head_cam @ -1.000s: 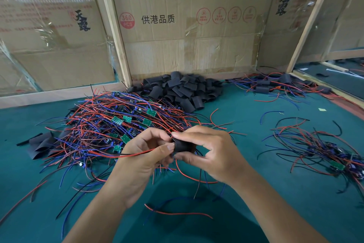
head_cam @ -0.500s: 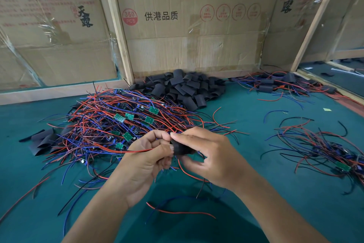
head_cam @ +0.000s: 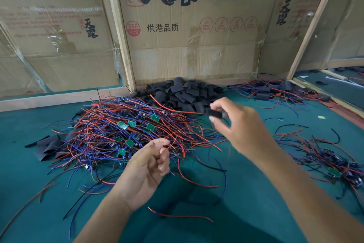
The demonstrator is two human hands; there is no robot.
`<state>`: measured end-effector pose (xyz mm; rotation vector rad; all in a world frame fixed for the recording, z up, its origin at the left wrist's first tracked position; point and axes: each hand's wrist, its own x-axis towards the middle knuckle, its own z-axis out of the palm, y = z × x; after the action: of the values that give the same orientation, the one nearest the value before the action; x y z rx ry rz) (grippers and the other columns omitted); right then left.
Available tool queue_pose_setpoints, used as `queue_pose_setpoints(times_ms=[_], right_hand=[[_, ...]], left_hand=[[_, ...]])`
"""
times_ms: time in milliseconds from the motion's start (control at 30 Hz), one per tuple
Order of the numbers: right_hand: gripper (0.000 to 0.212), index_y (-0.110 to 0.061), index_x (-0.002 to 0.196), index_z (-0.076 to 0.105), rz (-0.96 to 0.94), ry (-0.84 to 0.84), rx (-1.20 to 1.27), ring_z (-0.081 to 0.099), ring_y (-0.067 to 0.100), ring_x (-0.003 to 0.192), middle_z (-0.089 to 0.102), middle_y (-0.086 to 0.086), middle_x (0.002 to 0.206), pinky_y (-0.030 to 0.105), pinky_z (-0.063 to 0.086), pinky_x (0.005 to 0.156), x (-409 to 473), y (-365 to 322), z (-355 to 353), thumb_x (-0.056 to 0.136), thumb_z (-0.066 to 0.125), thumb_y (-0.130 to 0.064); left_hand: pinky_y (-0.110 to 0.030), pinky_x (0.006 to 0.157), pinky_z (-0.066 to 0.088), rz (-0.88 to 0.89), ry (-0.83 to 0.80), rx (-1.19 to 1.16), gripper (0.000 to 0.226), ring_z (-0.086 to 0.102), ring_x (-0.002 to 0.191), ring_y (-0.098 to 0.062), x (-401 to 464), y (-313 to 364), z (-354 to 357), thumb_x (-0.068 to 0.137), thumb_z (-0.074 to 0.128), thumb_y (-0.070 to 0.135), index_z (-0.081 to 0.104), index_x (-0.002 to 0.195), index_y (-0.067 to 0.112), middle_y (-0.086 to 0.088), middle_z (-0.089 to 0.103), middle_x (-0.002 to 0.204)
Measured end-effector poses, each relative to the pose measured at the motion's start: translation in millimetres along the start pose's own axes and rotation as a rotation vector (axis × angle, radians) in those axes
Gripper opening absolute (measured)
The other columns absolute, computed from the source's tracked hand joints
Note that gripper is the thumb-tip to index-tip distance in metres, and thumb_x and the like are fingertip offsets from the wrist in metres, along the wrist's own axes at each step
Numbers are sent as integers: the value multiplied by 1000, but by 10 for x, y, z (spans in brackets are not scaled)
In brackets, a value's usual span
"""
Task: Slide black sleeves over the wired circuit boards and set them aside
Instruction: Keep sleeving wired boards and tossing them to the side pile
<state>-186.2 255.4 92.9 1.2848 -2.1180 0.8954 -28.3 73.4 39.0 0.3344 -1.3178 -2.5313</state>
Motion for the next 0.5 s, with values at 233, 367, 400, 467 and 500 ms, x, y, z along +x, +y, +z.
queue_pose_setpoints(times_ms=[233, 367, 400, 467, 500], right_hand=[[18, -9, 98, 58, 139, 18, -625, 64, 38, 68, 65, 13, 82, 37, 45, 55, 535, 1047, -425, 85, 67, -18], [21, -6, 92, 53, 270, -168, -978, 66, 36, 63, 65, 13, 73, 29, 38, 50, 705, 1742, -496, 83, 70, -13], [21, -4, 92, 51, 327, -197, -1028, 67, 37, 64, 66, 14, 73, 29, 40, 50, 742, 1859, -496, 82, 70, -7], [24, 2, 104, 49, 495, -241, -1035, 70, 42, 77, 70, 20, 86, 35, 44, 57, 809, 2001, -419, 84, 62, 5], [28, 4, 112, 47, 577, -271, -998, 69, 44, 85, 70, 23, 95, 38, 44, 60, 826, 2022, -337, 85, 58, 6]], left_hand=[[-23, 48, 31, -8, 3, -51, 17, 32, 51, -12, -33, 9, 76, 87, 52, 23, 57, 97, 10, 0, 36, 68], [-25, 48, 29, 4, 28, -59, 24, 29, 53, -13, -40, 36, 90, 79, 60, 25, 55, 96, 10, 0, 33, 68], [-25, 49, 29, 4, 34, -57, 25, 29, 53, -13, -39, 52, 85, 78, 61, 26, 55, 97, 10, 0, 34, 68], [-27, 51, 28, 3, 68, -36, 26, 30, 53, -14, -31, 58, 56, 79, 60, 26, 56, 97, 9, 0, 37, 66], [-28, 53, 26, -3, 89, -14, 26, 30, 53, -14, -21, 51, 46, 79, 59, 26, 57, 97, 8, 0, 38, 65]])
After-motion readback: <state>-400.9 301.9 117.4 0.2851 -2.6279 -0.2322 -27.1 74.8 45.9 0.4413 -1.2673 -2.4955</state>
